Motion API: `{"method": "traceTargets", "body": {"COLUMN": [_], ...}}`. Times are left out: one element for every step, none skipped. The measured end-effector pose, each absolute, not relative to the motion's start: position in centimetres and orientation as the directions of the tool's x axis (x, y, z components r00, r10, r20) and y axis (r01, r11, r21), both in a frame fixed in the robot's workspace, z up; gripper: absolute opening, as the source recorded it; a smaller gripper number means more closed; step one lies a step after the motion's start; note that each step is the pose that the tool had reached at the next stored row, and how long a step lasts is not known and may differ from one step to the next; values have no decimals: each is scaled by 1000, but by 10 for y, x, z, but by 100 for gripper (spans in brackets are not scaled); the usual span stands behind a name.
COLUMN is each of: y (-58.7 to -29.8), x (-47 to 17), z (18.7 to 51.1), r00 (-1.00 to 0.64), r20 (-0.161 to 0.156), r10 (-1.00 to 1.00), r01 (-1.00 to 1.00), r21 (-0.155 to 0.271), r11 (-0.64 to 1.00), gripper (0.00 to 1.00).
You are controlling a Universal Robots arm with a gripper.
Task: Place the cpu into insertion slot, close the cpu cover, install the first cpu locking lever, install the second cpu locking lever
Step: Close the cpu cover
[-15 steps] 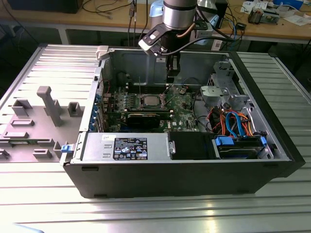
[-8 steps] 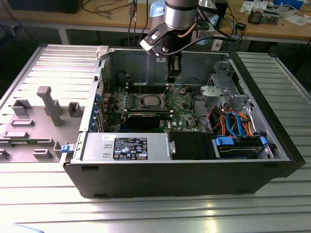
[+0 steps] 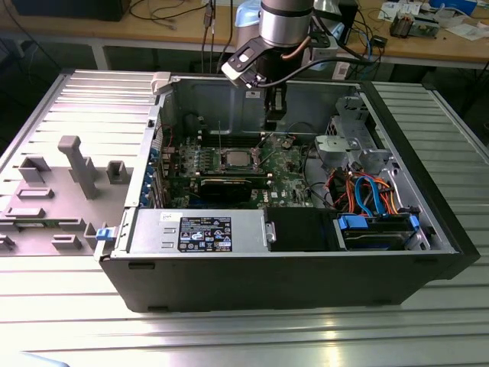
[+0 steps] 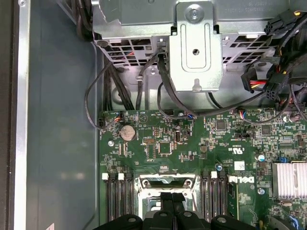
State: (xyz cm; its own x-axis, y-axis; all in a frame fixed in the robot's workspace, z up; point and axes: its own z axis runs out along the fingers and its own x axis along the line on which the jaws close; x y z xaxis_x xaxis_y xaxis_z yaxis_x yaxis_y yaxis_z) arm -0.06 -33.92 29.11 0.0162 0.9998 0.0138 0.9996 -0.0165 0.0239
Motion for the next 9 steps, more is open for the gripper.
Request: {"method": "traceTargets", "body": {"y": [-339,-339,-339,-339,-339,-339,-339,-339,-339], "x": [0,0,0,1,1,1,2,2,2], "z": [291,291,291,291,291,291,291,291,291], "r00": [16,16,16,16,16,16,16,16,16], "r20": [14,14,14,14,14,14,14,14,14], "r10": [1000,1000,1000,1000,1000,1000,1000,1000,1000], "r01": [1000,1000,1000,1000,1000,1000,1000,1000,1000], "r21": [24,24,24,24,24,24,24,24,24], "r11": [-16,-16,-16,-17,-16,-16,-16,-16,-17], "gripper": [11,11,11,11,11,11,11,11,11]}}
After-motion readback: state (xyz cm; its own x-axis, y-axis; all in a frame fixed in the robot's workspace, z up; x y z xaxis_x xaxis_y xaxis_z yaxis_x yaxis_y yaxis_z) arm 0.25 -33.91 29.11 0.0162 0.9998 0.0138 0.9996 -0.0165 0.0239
